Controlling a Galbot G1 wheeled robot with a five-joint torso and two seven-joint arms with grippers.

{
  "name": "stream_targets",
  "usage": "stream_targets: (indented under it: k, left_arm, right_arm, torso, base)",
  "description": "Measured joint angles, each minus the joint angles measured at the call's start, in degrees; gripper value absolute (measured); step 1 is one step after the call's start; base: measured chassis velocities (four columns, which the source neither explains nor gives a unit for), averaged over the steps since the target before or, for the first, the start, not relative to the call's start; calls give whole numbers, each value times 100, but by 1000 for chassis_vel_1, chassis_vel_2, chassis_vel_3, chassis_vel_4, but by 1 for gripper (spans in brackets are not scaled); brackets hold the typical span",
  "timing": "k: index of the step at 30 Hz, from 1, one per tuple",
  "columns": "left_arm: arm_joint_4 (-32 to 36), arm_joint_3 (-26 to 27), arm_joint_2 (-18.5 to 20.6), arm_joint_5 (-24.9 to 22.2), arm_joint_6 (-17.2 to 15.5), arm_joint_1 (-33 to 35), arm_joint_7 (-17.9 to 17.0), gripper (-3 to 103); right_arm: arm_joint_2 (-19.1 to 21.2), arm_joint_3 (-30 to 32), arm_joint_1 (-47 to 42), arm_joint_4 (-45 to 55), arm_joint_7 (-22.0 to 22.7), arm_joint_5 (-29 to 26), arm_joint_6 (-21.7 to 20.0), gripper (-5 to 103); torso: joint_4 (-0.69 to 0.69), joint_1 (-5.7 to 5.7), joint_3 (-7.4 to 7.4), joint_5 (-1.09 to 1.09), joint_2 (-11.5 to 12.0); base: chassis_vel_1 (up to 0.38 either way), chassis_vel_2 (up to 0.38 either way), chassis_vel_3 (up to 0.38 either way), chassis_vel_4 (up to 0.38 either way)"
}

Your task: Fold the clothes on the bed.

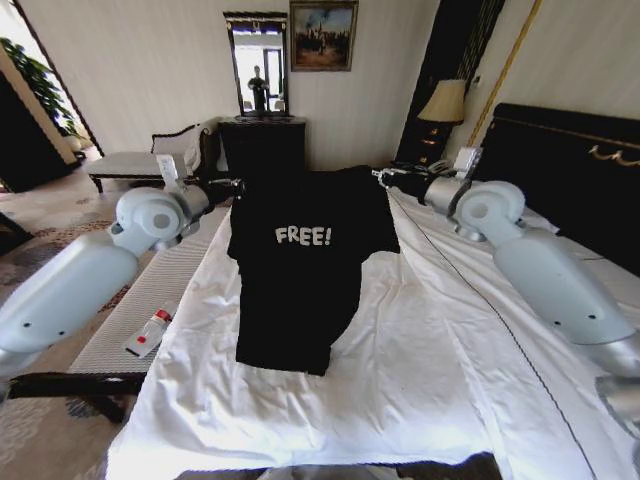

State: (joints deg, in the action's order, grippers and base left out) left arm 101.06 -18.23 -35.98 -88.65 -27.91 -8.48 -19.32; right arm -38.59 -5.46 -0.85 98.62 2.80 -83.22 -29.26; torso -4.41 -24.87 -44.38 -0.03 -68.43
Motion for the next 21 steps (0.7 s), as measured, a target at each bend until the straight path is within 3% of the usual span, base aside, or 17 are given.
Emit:
stream_targets:
  k: [3,10,17,20,21]
  left_arm:
    - [-145,-279,-69,-175,-14,-546,1,1]
    - [47,-367,-5,-425,-24,-928,-26,1]
    - [707,-271,480,-685,-33,-975,-55,1]
    - [1139,-40,1059,-1005,-43,-950,-25,1]
    - [1139,-40,1059,-1005,-43,-950,-25,1]
  right_arm:
    - [81,-95,436,-23,16,-203,-42,0]
    - [255,-124,967,18,115,-602,-96,0]
    - [401,-29,1167,479,410,-1103,-174,0]
    - [590,363,986,884,663,-1619,-238,0]
    - [590,363,986,884,663,-1619,-238,0]
  torso:
    - [0,-1,-1,-1,0]
    - [-2,-1,0,0,0]
    - [0,0,-1,-1,0]
    - [1,-1,0,-2,0]
    - [1,-1,0,-2,0]
  base:
    - [0,0,0,0]
    - [0,0,0,0]
    - [0,0,0,0]
    - [0,0,0,0]
    - [0,0,0,0]
